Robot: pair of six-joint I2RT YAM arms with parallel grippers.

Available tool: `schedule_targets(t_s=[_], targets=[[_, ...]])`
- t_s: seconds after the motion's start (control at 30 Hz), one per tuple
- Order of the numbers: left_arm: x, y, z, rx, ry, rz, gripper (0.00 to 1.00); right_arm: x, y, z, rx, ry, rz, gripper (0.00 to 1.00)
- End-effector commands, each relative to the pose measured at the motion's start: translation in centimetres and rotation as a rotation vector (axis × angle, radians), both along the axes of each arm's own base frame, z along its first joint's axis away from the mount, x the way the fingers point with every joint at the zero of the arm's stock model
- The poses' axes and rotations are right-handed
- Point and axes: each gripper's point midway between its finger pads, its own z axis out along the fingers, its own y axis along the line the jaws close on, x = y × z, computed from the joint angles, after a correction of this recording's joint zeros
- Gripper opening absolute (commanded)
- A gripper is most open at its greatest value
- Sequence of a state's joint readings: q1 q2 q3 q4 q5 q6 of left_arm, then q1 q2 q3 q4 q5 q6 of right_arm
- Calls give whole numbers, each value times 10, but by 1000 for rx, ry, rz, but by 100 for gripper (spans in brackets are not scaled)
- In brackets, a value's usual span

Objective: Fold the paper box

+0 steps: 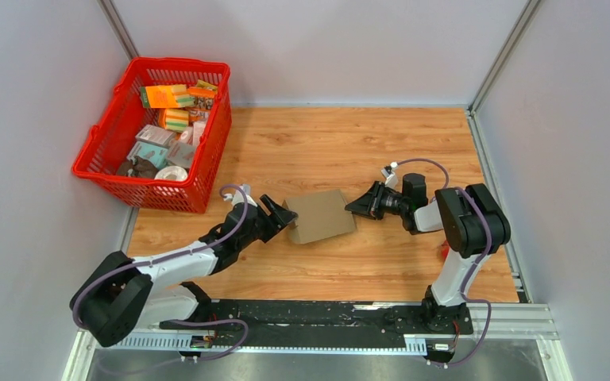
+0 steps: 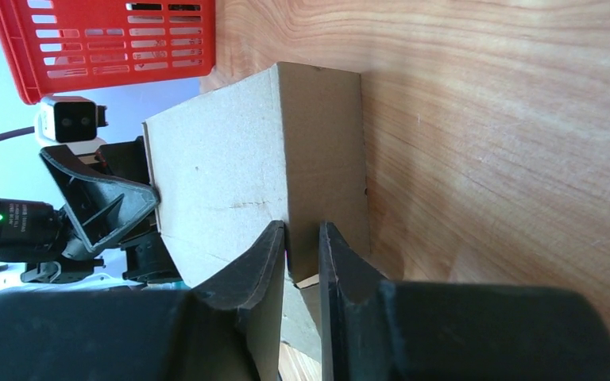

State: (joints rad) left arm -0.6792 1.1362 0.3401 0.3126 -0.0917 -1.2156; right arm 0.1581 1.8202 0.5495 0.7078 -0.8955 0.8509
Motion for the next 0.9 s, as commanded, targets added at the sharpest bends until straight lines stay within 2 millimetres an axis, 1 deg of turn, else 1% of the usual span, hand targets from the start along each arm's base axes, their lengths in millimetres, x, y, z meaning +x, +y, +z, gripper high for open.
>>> schedule_targets(t_s=[0.0,0.07,0.1,0.23,0.33,0.4,0.43,0.5,0.53,0.6,0.63,0.7,0.73,0.77,0.8,0.83,0.87], targets=[[13,-20,17,-106,-39,-21,75,-4,-10,-35,-72,81,-58,21],[17,-25,23,-141,-57,-23,76,-4,-9,-35,-69,81,-53,21],[17,-28,20,-143,-50,-30,76,-4,-9,-36,-70,82,-55,20],[23,-38,27,-167,-82,-55,76,-4,-9,-35,-68,77,-53,20],[29,-42,27,-163,-94,-62,76,-4,-9,-34,-68,74,-53,20],[28,-45,28,-156,-98,-87,75,-4,-9,-33,-68,70,-50,20],[27,-46,28,-152,-101,-92,71,-4,-10,-33,-67,70,-51,21],[25,-43,25,-150,-95,-86,67,-4,-8,-30,-67,54,-44,22],[24,-42,24,-150,-91,-83,63,-5,-9,-30,-72,54,-47,24],[19,-38,19,-146,-79,-81,60,-5,-8,-24,-89,20,-36,25],[17,-36,16,-144,-71,-81,58,-6,-8,-27,-111,33,-40,28],[12,-33,13,-141,-61,-84,56,-8,-7,-26,-160,-5,-22,32],[9,-32,10,-137,-47,-84,55,-9,-11,-26,-205,3,-39,37],[8,-30,12,-141,-50,-83,55,-8,-11,-24,-230,-10,-39,42],[5,-29,10,-142,-42,-84,55,-7,-15,-23,-267,-26,-43,46],[3,-29,9,-149,-27,-80,54,-7,-22,-17,-311,-24,-72,55],[2,-29,13,-164,-28,-82,54,-6,-24,-12,-339,-36,-85,59]])
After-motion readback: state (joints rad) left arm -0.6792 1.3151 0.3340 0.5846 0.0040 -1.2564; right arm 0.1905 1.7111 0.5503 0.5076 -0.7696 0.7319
